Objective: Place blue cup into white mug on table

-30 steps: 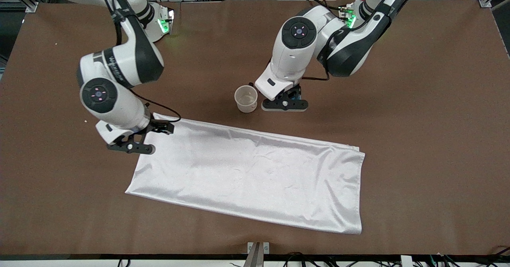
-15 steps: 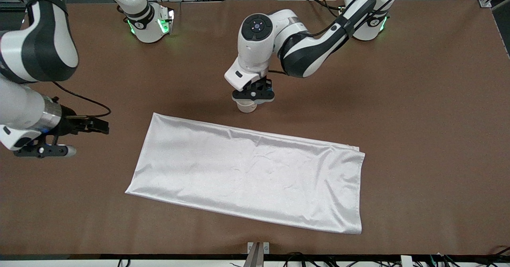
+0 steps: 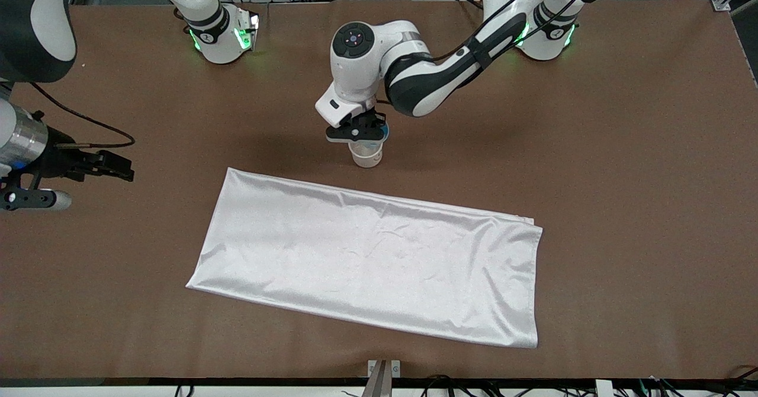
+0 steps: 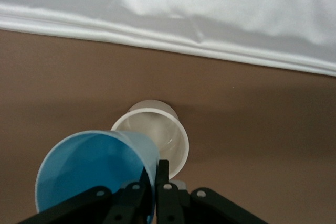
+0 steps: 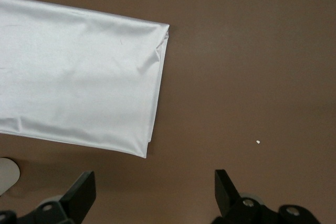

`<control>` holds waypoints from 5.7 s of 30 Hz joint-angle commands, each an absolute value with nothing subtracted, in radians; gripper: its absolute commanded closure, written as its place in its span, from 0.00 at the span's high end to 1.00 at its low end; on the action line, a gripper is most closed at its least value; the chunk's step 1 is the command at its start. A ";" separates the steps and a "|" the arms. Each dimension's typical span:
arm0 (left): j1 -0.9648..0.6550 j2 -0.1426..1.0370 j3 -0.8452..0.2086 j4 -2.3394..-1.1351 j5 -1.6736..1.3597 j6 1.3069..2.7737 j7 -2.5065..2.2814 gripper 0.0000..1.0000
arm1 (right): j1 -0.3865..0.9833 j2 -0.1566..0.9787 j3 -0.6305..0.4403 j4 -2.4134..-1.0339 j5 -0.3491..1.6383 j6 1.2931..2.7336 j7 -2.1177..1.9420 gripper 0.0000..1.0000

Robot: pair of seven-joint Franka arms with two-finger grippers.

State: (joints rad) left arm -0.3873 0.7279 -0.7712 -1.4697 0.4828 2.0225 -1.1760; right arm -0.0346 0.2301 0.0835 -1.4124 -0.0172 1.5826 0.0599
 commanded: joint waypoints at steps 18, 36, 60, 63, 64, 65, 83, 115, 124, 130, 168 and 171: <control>-0.413 0.836 -0.790 -1.448 0.591 2.034 -1.223 0.00 | -0.044 0.087 0.094 -1.480 -0.014 1.542 0.046 1.00; -0.407 0.838 -0.787 -1.443 0.592 2.045 -1.221 0.91 | -0.046 0.032 0.092 -1.680 -0.014 1.721 0.046 1.00; -0.376 0.689 -0.727 -1.440 0.568 2.002 -1.181 1.00 | -0.046 -0.008 0.092 -1.853 -0.018 1.893 0.046 0.99; -0.376 0.637 -0.695 -1.445 0.513 1.983 -1.134 1.00 | -0.046 -0.009 0.092 -1.858 -0.018 1.894 0.045 0.98; -0.374 0.621 -0.680 -1.445 0.488 1.979 -1.109 1.00 | -0.046 -0.009 0.092 -1.859 -0.018 1.894 0.046 0.98; -0.374 0.605 -0.658 -1.445 0.457 1.973 -1.082 1.00 | -0.046 -0.009 0.092 -1.862 -0.018 1.894 0.046 0.98; -0.348 0.289 -0.330 -1.503 0.097 1.793 -0.759 1.00 | -0.048 -0.043 0.092 -1.882 -0.018 1.916 0.046 1.00; -0.107 0.066 -0.155 -1.554 -0.018 1.611 -0.549 1.00 | -0.046 0.034 0.092 -1.621 -0.015 1.710 0.046 1.00; -0.110 0.048 -0.029 -1.571 -0.078 1.563 -0.319 1.00 | -0.049 0.034 0.094 -1.609 -0.015 1.695 0.046 1.00; -0.115 0.054 0.018 -1.571 -0.078 1.557 -0.267 1.00 | -0.045 0.034 0.094 -1.606 -0.015 1.686 0.048 1.00; -0.133 -0.169 0.002 -1.793 0.017 1.654 -0.166 1.00 | -0.041 0.032 0.095 -1.491 -0.015 1.511 0.046 1.00; -0.133 -0.155 0.003 -1.767 0.017 1.654 -0.146 1.00 | -0.041 0.032 0.095 -1.493 -0.015 1.511 0.046 1.00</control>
